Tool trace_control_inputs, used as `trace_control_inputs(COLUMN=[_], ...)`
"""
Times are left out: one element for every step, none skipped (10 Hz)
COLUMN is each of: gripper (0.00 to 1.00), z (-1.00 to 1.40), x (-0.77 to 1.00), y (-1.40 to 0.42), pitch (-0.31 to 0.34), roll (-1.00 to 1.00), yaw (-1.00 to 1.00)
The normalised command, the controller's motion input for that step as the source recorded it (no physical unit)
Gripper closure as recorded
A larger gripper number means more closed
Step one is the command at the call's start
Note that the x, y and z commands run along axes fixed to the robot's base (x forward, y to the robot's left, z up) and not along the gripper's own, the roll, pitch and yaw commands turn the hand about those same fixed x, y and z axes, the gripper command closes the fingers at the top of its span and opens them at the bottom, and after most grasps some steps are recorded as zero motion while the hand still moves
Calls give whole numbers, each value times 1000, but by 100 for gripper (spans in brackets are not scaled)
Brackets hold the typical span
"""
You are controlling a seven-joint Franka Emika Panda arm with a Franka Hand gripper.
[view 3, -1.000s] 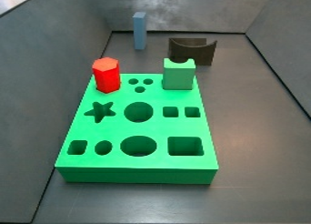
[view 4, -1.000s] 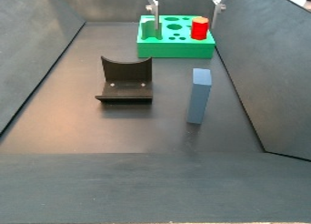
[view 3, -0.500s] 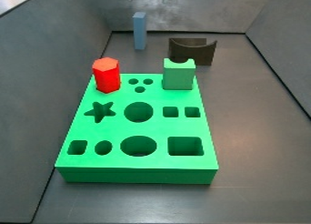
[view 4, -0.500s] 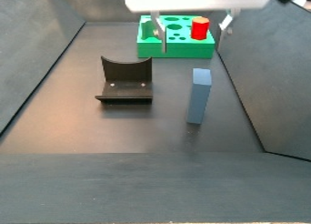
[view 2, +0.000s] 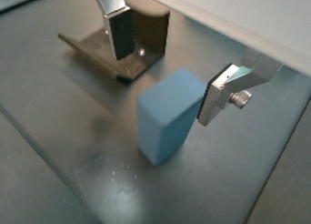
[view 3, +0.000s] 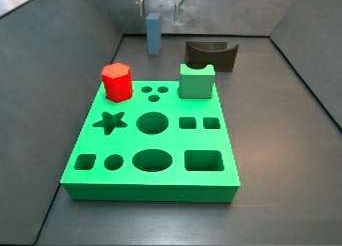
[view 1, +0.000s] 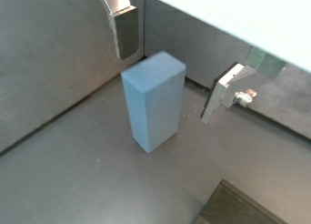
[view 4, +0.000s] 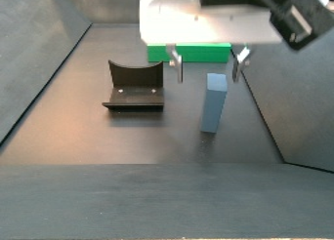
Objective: Pick up the rectangle object. Move up. Move to above the board. Insert the rectangle object.
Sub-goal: Pick up the rectangle object.
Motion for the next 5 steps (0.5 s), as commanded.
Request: trace_control_inputs(gripper=[0,0,0,0,100], z=[-589,-637,0,0,0], x=[-117,-111,0,0,0], y=[171,146,0,0,0], pitch=[0,0,0,0,0], roll=[0,0,-13,0,0], yaw=[-149,-146,0,0,0])
